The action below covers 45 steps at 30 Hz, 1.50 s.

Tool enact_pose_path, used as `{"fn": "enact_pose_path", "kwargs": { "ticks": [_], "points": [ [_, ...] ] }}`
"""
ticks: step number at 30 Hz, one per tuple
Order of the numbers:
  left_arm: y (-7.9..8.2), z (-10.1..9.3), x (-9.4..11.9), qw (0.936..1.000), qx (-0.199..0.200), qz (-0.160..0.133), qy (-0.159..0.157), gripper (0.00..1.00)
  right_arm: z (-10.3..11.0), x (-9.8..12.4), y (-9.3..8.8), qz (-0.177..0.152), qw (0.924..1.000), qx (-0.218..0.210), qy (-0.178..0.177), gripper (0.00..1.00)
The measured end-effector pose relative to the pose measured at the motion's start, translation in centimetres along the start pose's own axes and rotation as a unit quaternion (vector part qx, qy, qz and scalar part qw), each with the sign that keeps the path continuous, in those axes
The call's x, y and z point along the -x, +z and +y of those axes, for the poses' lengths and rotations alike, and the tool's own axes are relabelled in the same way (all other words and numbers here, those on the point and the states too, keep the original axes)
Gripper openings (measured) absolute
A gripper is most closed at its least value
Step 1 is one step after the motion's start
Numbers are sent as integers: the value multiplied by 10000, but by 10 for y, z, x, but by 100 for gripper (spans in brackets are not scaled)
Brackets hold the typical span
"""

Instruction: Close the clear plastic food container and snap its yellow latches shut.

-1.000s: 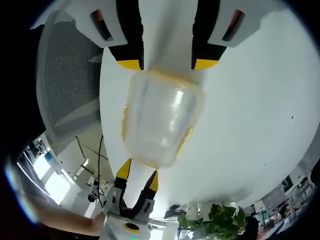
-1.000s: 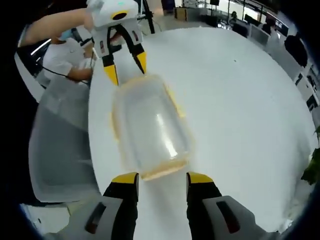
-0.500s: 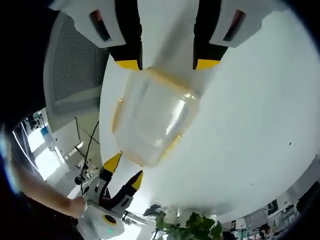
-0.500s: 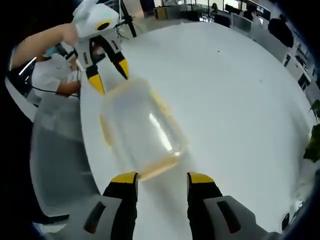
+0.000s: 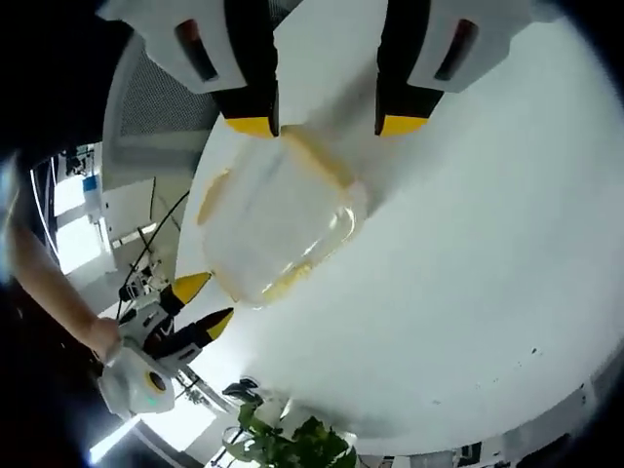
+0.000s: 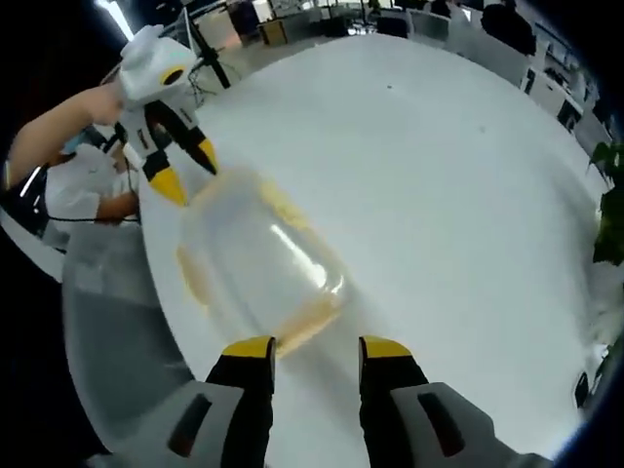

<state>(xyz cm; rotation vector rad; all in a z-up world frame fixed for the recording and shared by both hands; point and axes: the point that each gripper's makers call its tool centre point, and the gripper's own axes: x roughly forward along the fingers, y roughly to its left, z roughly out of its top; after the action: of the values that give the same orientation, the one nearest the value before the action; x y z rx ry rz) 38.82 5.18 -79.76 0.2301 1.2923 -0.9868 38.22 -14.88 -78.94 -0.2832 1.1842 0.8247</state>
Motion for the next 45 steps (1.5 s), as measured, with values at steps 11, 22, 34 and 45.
{"fn": "enact_pose_path", "kwargs": {
  "ticks": [11,22,34,45],
  "points": [
    [1,3,1,9983,553,-101,123,38,3,0,3,-64,9985,-537,19,32],
    [0,7,2,9921,1189,-288,262,37,4,-3,2,-225,9940,-1067,-62,31],
    [4,8,1,9871,1490,-452,375,33,5,-5,3,-289,9915,-1262,-111,29],
    [5,9,-1,9855,1555,-461,492,35,8,-6,3,-288,9909,-1312,-74,29]
  ]
}}
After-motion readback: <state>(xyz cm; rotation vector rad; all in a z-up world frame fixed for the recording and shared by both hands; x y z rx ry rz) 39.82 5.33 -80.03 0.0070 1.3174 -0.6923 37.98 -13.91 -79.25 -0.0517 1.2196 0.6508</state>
